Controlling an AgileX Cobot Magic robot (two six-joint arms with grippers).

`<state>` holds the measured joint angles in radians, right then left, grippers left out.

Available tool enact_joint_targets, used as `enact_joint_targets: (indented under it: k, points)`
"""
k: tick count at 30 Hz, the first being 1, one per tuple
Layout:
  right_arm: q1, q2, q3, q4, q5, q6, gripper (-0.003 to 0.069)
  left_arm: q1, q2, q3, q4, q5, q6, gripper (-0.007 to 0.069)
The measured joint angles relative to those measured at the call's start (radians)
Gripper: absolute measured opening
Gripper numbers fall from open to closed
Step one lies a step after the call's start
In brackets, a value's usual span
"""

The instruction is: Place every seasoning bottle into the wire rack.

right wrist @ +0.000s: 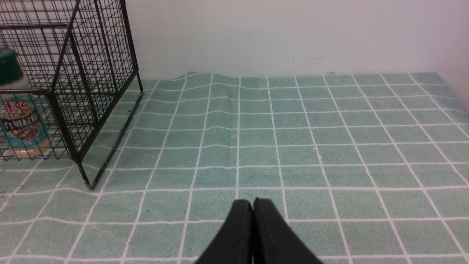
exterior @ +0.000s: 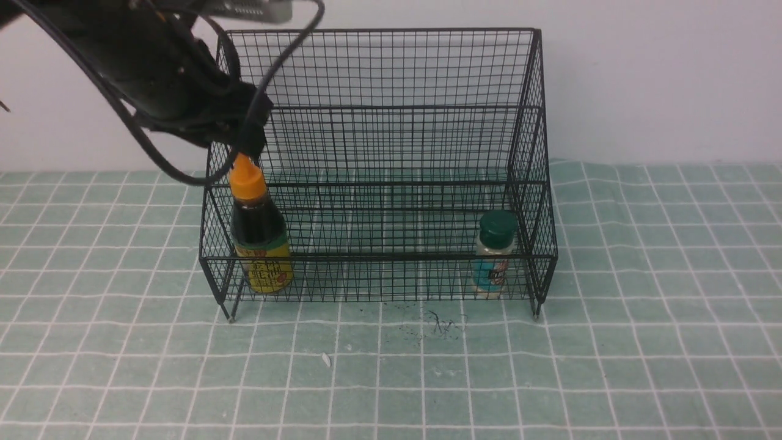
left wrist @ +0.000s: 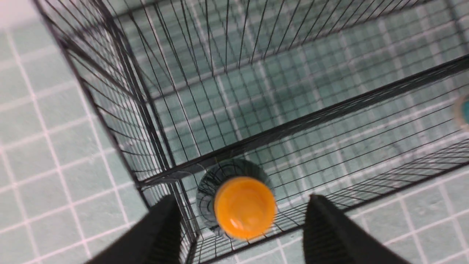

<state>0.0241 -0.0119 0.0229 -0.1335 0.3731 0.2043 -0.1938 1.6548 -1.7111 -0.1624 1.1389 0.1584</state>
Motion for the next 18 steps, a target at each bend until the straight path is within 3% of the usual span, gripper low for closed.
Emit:
enact_joint_targets:
  k: [1,2,3,6,12,18]
  points:
    - [0.000,0.000,0.000,0.000,0.000,0.000,-0.0015,0.000,-0.005,0.000,0.000,0.000,0.000,0.0366]
    - [0.000,0.000,0.000,0.000,0.000,0.000,-0.0015,0.000,-0.056,-0.037,0.000,0.029,-0.009,0.0289]
    - [0.000,0.000,0.000,0.000,0.000,0.000,-0.0015,0.000,-0.064,-0.044,0.000,0.035,-0.013,0.0267]
    - [0.000,0.000,0.000,0.000,0.000,0.000,-0.0015,0.000,-0.226,-0.064,0.000,0.053,-0.047,0.0062]
    - [0.000,0.000,0.000,0.000,0.000,0.000,-0.0015,0.000,-0.558,0.096,-0.003,-0.064,-0.062,-0.0006]
    - [0.000,0.000,0.000,0.000,0.000,0.000,-0.0015,0.000,-0.900,0.499,-0.015,-0.328,-0.075,-0.0006]
